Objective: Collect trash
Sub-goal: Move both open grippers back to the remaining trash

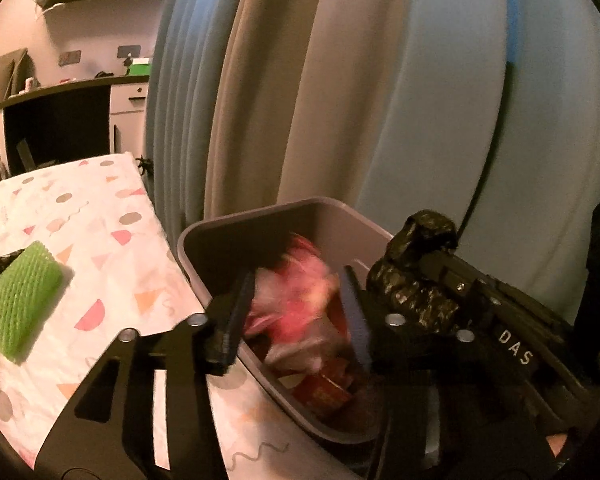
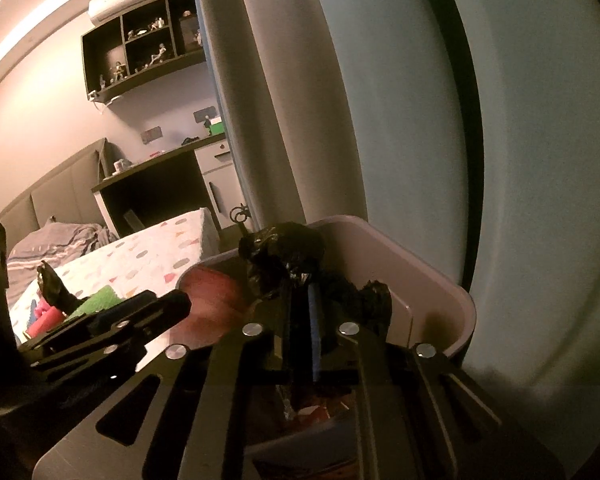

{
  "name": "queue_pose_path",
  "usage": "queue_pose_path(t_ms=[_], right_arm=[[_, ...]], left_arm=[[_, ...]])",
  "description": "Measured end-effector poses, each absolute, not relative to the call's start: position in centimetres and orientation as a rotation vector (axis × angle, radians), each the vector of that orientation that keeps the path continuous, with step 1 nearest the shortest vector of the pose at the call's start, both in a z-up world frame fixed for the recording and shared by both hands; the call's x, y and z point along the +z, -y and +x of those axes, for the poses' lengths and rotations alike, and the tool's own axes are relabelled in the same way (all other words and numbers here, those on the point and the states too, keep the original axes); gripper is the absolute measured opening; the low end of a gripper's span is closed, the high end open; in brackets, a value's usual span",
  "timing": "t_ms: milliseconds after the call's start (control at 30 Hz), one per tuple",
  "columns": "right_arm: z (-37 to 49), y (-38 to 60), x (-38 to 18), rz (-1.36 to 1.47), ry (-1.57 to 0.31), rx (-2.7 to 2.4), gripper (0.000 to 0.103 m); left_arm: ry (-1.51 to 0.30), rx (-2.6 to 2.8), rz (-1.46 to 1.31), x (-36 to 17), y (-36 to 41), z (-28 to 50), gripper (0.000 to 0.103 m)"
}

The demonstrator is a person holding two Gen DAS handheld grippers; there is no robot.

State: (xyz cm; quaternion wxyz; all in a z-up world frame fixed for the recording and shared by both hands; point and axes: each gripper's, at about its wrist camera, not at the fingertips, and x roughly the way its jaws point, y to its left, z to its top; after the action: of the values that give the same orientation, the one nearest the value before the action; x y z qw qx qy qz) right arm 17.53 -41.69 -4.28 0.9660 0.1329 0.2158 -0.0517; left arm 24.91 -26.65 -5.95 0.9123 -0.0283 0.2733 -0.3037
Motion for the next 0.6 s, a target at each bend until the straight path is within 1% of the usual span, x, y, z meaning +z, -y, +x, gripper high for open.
queue_pose_path(t_ms=[33,100,167,233,300,367,467,533,567,600], right_arm=[[17.6,41.7,-4.4,0.269,-0.438,-0.105,0.018],[17.6,41.8,-4.5,0.271,-0.439,-0.107,0.025],[17.6,41.9,-4.5,0.272,-0.436,-0.109,0.027],[17.5,42.0,-4.5,0.275,-0.434,-0.112,0.033],[17.3,42.0,-4.5,0.279,-0.427,-0.117,0.037],[17.1,42.1,-4.4,0.279,-0.422,-0.12,0.039],[16.5,42.2,-4.3,0.281,-0.409,-0.128,0.048],[16.0,42.1,-4.1,0.277,-0.397,-0.147,0.059],[15.8,42.0,-4.1,0.275,-0.392,-0.156,0.063],[15.5,42.0,-4.1,0.272,-0.386,-0.169,0.07]], left_arm=[[-0.561,-0.625,-0.058,-5.9,26.6,24.9,0.053],[-0.556,-0.62,-0.06,-5.8,26.4,24.8,0.058],[-0.551,-0.603,-0.066,-5.7,26.1,24.7,0.065],[-0.542,-0.584,-0.083,-5.4,25.4,24.6,0.077],[-0.532,-0.568,-0.092,-5.1,24.9,24.4,0.082],[-0.524,-0.55,-0.091,-4.8,24.4,24.1,0.085],[-0.513,-0.51,-0.084,-4.4,23.4,23.6,0.088],[-0.51,-0.486,-0.086,-4.3,22.7,23.2,0.09],[-0.508,-0.477,-0.086,-4.3,22.4,23.0,0.09],[-0.506,-0.46,-0.086,-4.2,22.0,22.8,0.09]])
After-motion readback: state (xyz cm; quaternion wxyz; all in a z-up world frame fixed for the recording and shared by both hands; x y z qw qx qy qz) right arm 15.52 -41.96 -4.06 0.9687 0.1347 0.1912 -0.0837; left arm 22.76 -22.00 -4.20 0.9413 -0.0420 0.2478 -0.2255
